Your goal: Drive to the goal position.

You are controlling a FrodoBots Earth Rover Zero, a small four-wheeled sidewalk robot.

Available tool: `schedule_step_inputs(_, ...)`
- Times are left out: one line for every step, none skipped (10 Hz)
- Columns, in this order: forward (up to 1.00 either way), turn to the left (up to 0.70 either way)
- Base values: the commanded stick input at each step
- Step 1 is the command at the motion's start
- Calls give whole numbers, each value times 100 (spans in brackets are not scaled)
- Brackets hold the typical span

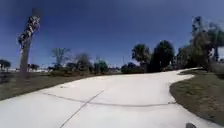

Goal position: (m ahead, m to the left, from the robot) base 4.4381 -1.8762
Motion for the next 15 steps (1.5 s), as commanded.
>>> schedule_step_inputs(70, 0)
schedule_step_inputs(70, 0)
schedule_step_inputs(70, 0)
schedule_step_inputs(70, 0)
schedule_step_inputs(70, 0)
schedule_step_inputs(70, 0)
schedule_step_inputs(70, 0)
schedule_step_inputs(70, 0)
schedule_step_inputs(70, 0)
schedule_step_inputs(70, 0)
schedule_step_inputs(70, 0)
schedule_step_inputs(70, 0)
schedule_step_inputs(70, 0)
schedule_step_inputs(70, 0)
schedule_step_inputs(70, -24)
